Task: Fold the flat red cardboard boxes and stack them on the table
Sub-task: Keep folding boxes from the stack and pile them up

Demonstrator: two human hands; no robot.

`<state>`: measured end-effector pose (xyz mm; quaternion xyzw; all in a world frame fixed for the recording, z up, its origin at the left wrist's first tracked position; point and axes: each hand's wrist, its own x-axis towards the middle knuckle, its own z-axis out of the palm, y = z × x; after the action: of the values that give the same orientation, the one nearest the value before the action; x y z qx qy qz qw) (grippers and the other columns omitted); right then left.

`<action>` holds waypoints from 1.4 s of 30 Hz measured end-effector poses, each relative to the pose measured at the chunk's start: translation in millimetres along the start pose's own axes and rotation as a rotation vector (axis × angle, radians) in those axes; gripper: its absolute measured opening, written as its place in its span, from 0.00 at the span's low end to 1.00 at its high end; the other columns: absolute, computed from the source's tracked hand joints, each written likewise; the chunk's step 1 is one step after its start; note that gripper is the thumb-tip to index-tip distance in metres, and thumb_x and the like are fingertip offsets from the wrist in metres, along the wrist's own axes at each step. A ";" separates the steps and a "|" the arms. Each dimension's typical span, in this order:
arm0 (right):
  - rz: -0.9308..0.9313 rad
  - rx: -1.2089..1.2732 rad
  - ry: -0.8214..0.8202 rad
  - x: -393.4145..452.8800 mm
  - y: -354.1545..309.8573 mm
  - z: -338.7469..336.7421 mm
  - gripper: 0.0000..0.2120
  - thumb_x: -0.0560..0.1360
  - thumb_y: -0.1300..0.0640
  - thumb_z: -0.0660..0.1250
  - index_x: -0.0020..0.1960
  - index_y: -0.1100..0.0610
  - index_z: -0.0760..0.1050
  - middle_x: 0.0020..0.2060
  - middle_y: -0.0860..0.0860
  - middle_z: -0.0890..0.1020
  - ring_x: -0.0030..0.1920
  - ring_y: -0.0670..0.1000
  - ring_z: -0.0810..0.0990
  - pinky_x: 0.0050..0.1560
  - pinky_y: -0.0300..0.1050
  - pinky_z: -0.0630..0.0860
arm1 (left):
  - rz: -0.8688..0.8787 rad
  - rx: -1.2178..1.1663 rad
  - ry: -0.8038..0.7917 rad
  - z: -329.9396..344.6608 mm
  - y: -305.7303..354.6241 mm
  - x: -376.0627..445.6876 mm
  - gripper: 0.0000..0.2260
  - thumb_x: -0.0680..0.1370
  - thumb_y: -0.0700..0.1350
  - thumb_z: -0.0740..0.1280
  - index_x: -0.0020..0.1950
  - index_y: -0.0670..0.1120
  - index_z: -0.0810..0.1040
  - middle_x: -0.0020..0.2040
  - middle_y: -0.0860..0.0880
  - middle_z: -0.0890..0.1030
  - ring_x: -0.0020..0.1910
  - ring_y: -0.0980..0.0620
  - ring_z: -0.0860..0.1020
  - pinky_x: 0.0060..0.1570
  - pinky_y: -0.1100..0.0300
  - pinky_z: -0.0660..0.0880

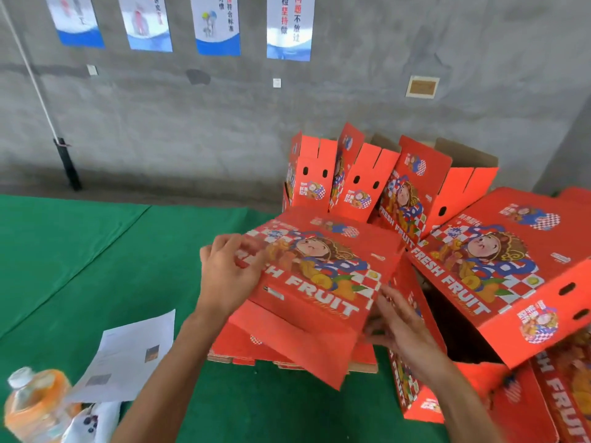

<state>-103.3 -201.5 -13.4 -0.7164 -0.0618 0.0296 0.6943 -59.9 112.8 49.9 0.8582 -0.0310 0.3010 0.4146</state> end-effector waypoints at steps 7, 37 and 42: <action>-0.365 -0.758 0.148 67.4 41.7 112.4 0.21 0.77 0.33 0.66 0.68 0.35 0.74 0.62 0.48 0.68 0.47 0.35 0.73 0.51 0.27 0.73 | -0.388 -0.487 -0.401 47.1 -79.7 -17.5 0.31 0.76 0.68 0.69 0.77 0.58 0.72 0.78 0.56 0.68 0.77 0.59 0.65 0.78 0.54 0.61; -0.172 -1.310 0.037 459.1 116.0 184.7 0.39 0.81 0.46 0.67 0.84 0.44 0.48 0.81 0.63 0.43 0.80 0.62 0.60 0.76 0.53 0.68 | -0.354 -0.505 -0.363 236.3 -278.6 260.8 0.23 0.88 0.48 0.56 0.83 0.57 0.60 0.76 0.57 0.70 0.75 0.57 0.68 0.76 0.55 0.62; -0.088 -1.398 -0.178 482.0 125.1 167.8 0.38 0.81 0.43 0.64 0.84 0.50 0.50 0.84 0.53 0.44 0.82 0.59 0.54 0.81 0.55 0.57 | -0.403 -0.446 -0.403 251.8 -304.8 260.0 0.26 0.87 0.44 0.59 0.84 0.54 0.56 0.78 0.57 0.65 0.76 0.57 0.64 0.71 0.62 0.60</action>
<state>358.7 23.8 -123.1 -0.9863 -0.1516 0.0133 0.0643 368.4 179.4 -139.9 0.7776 -0.0073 0.0238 0.6282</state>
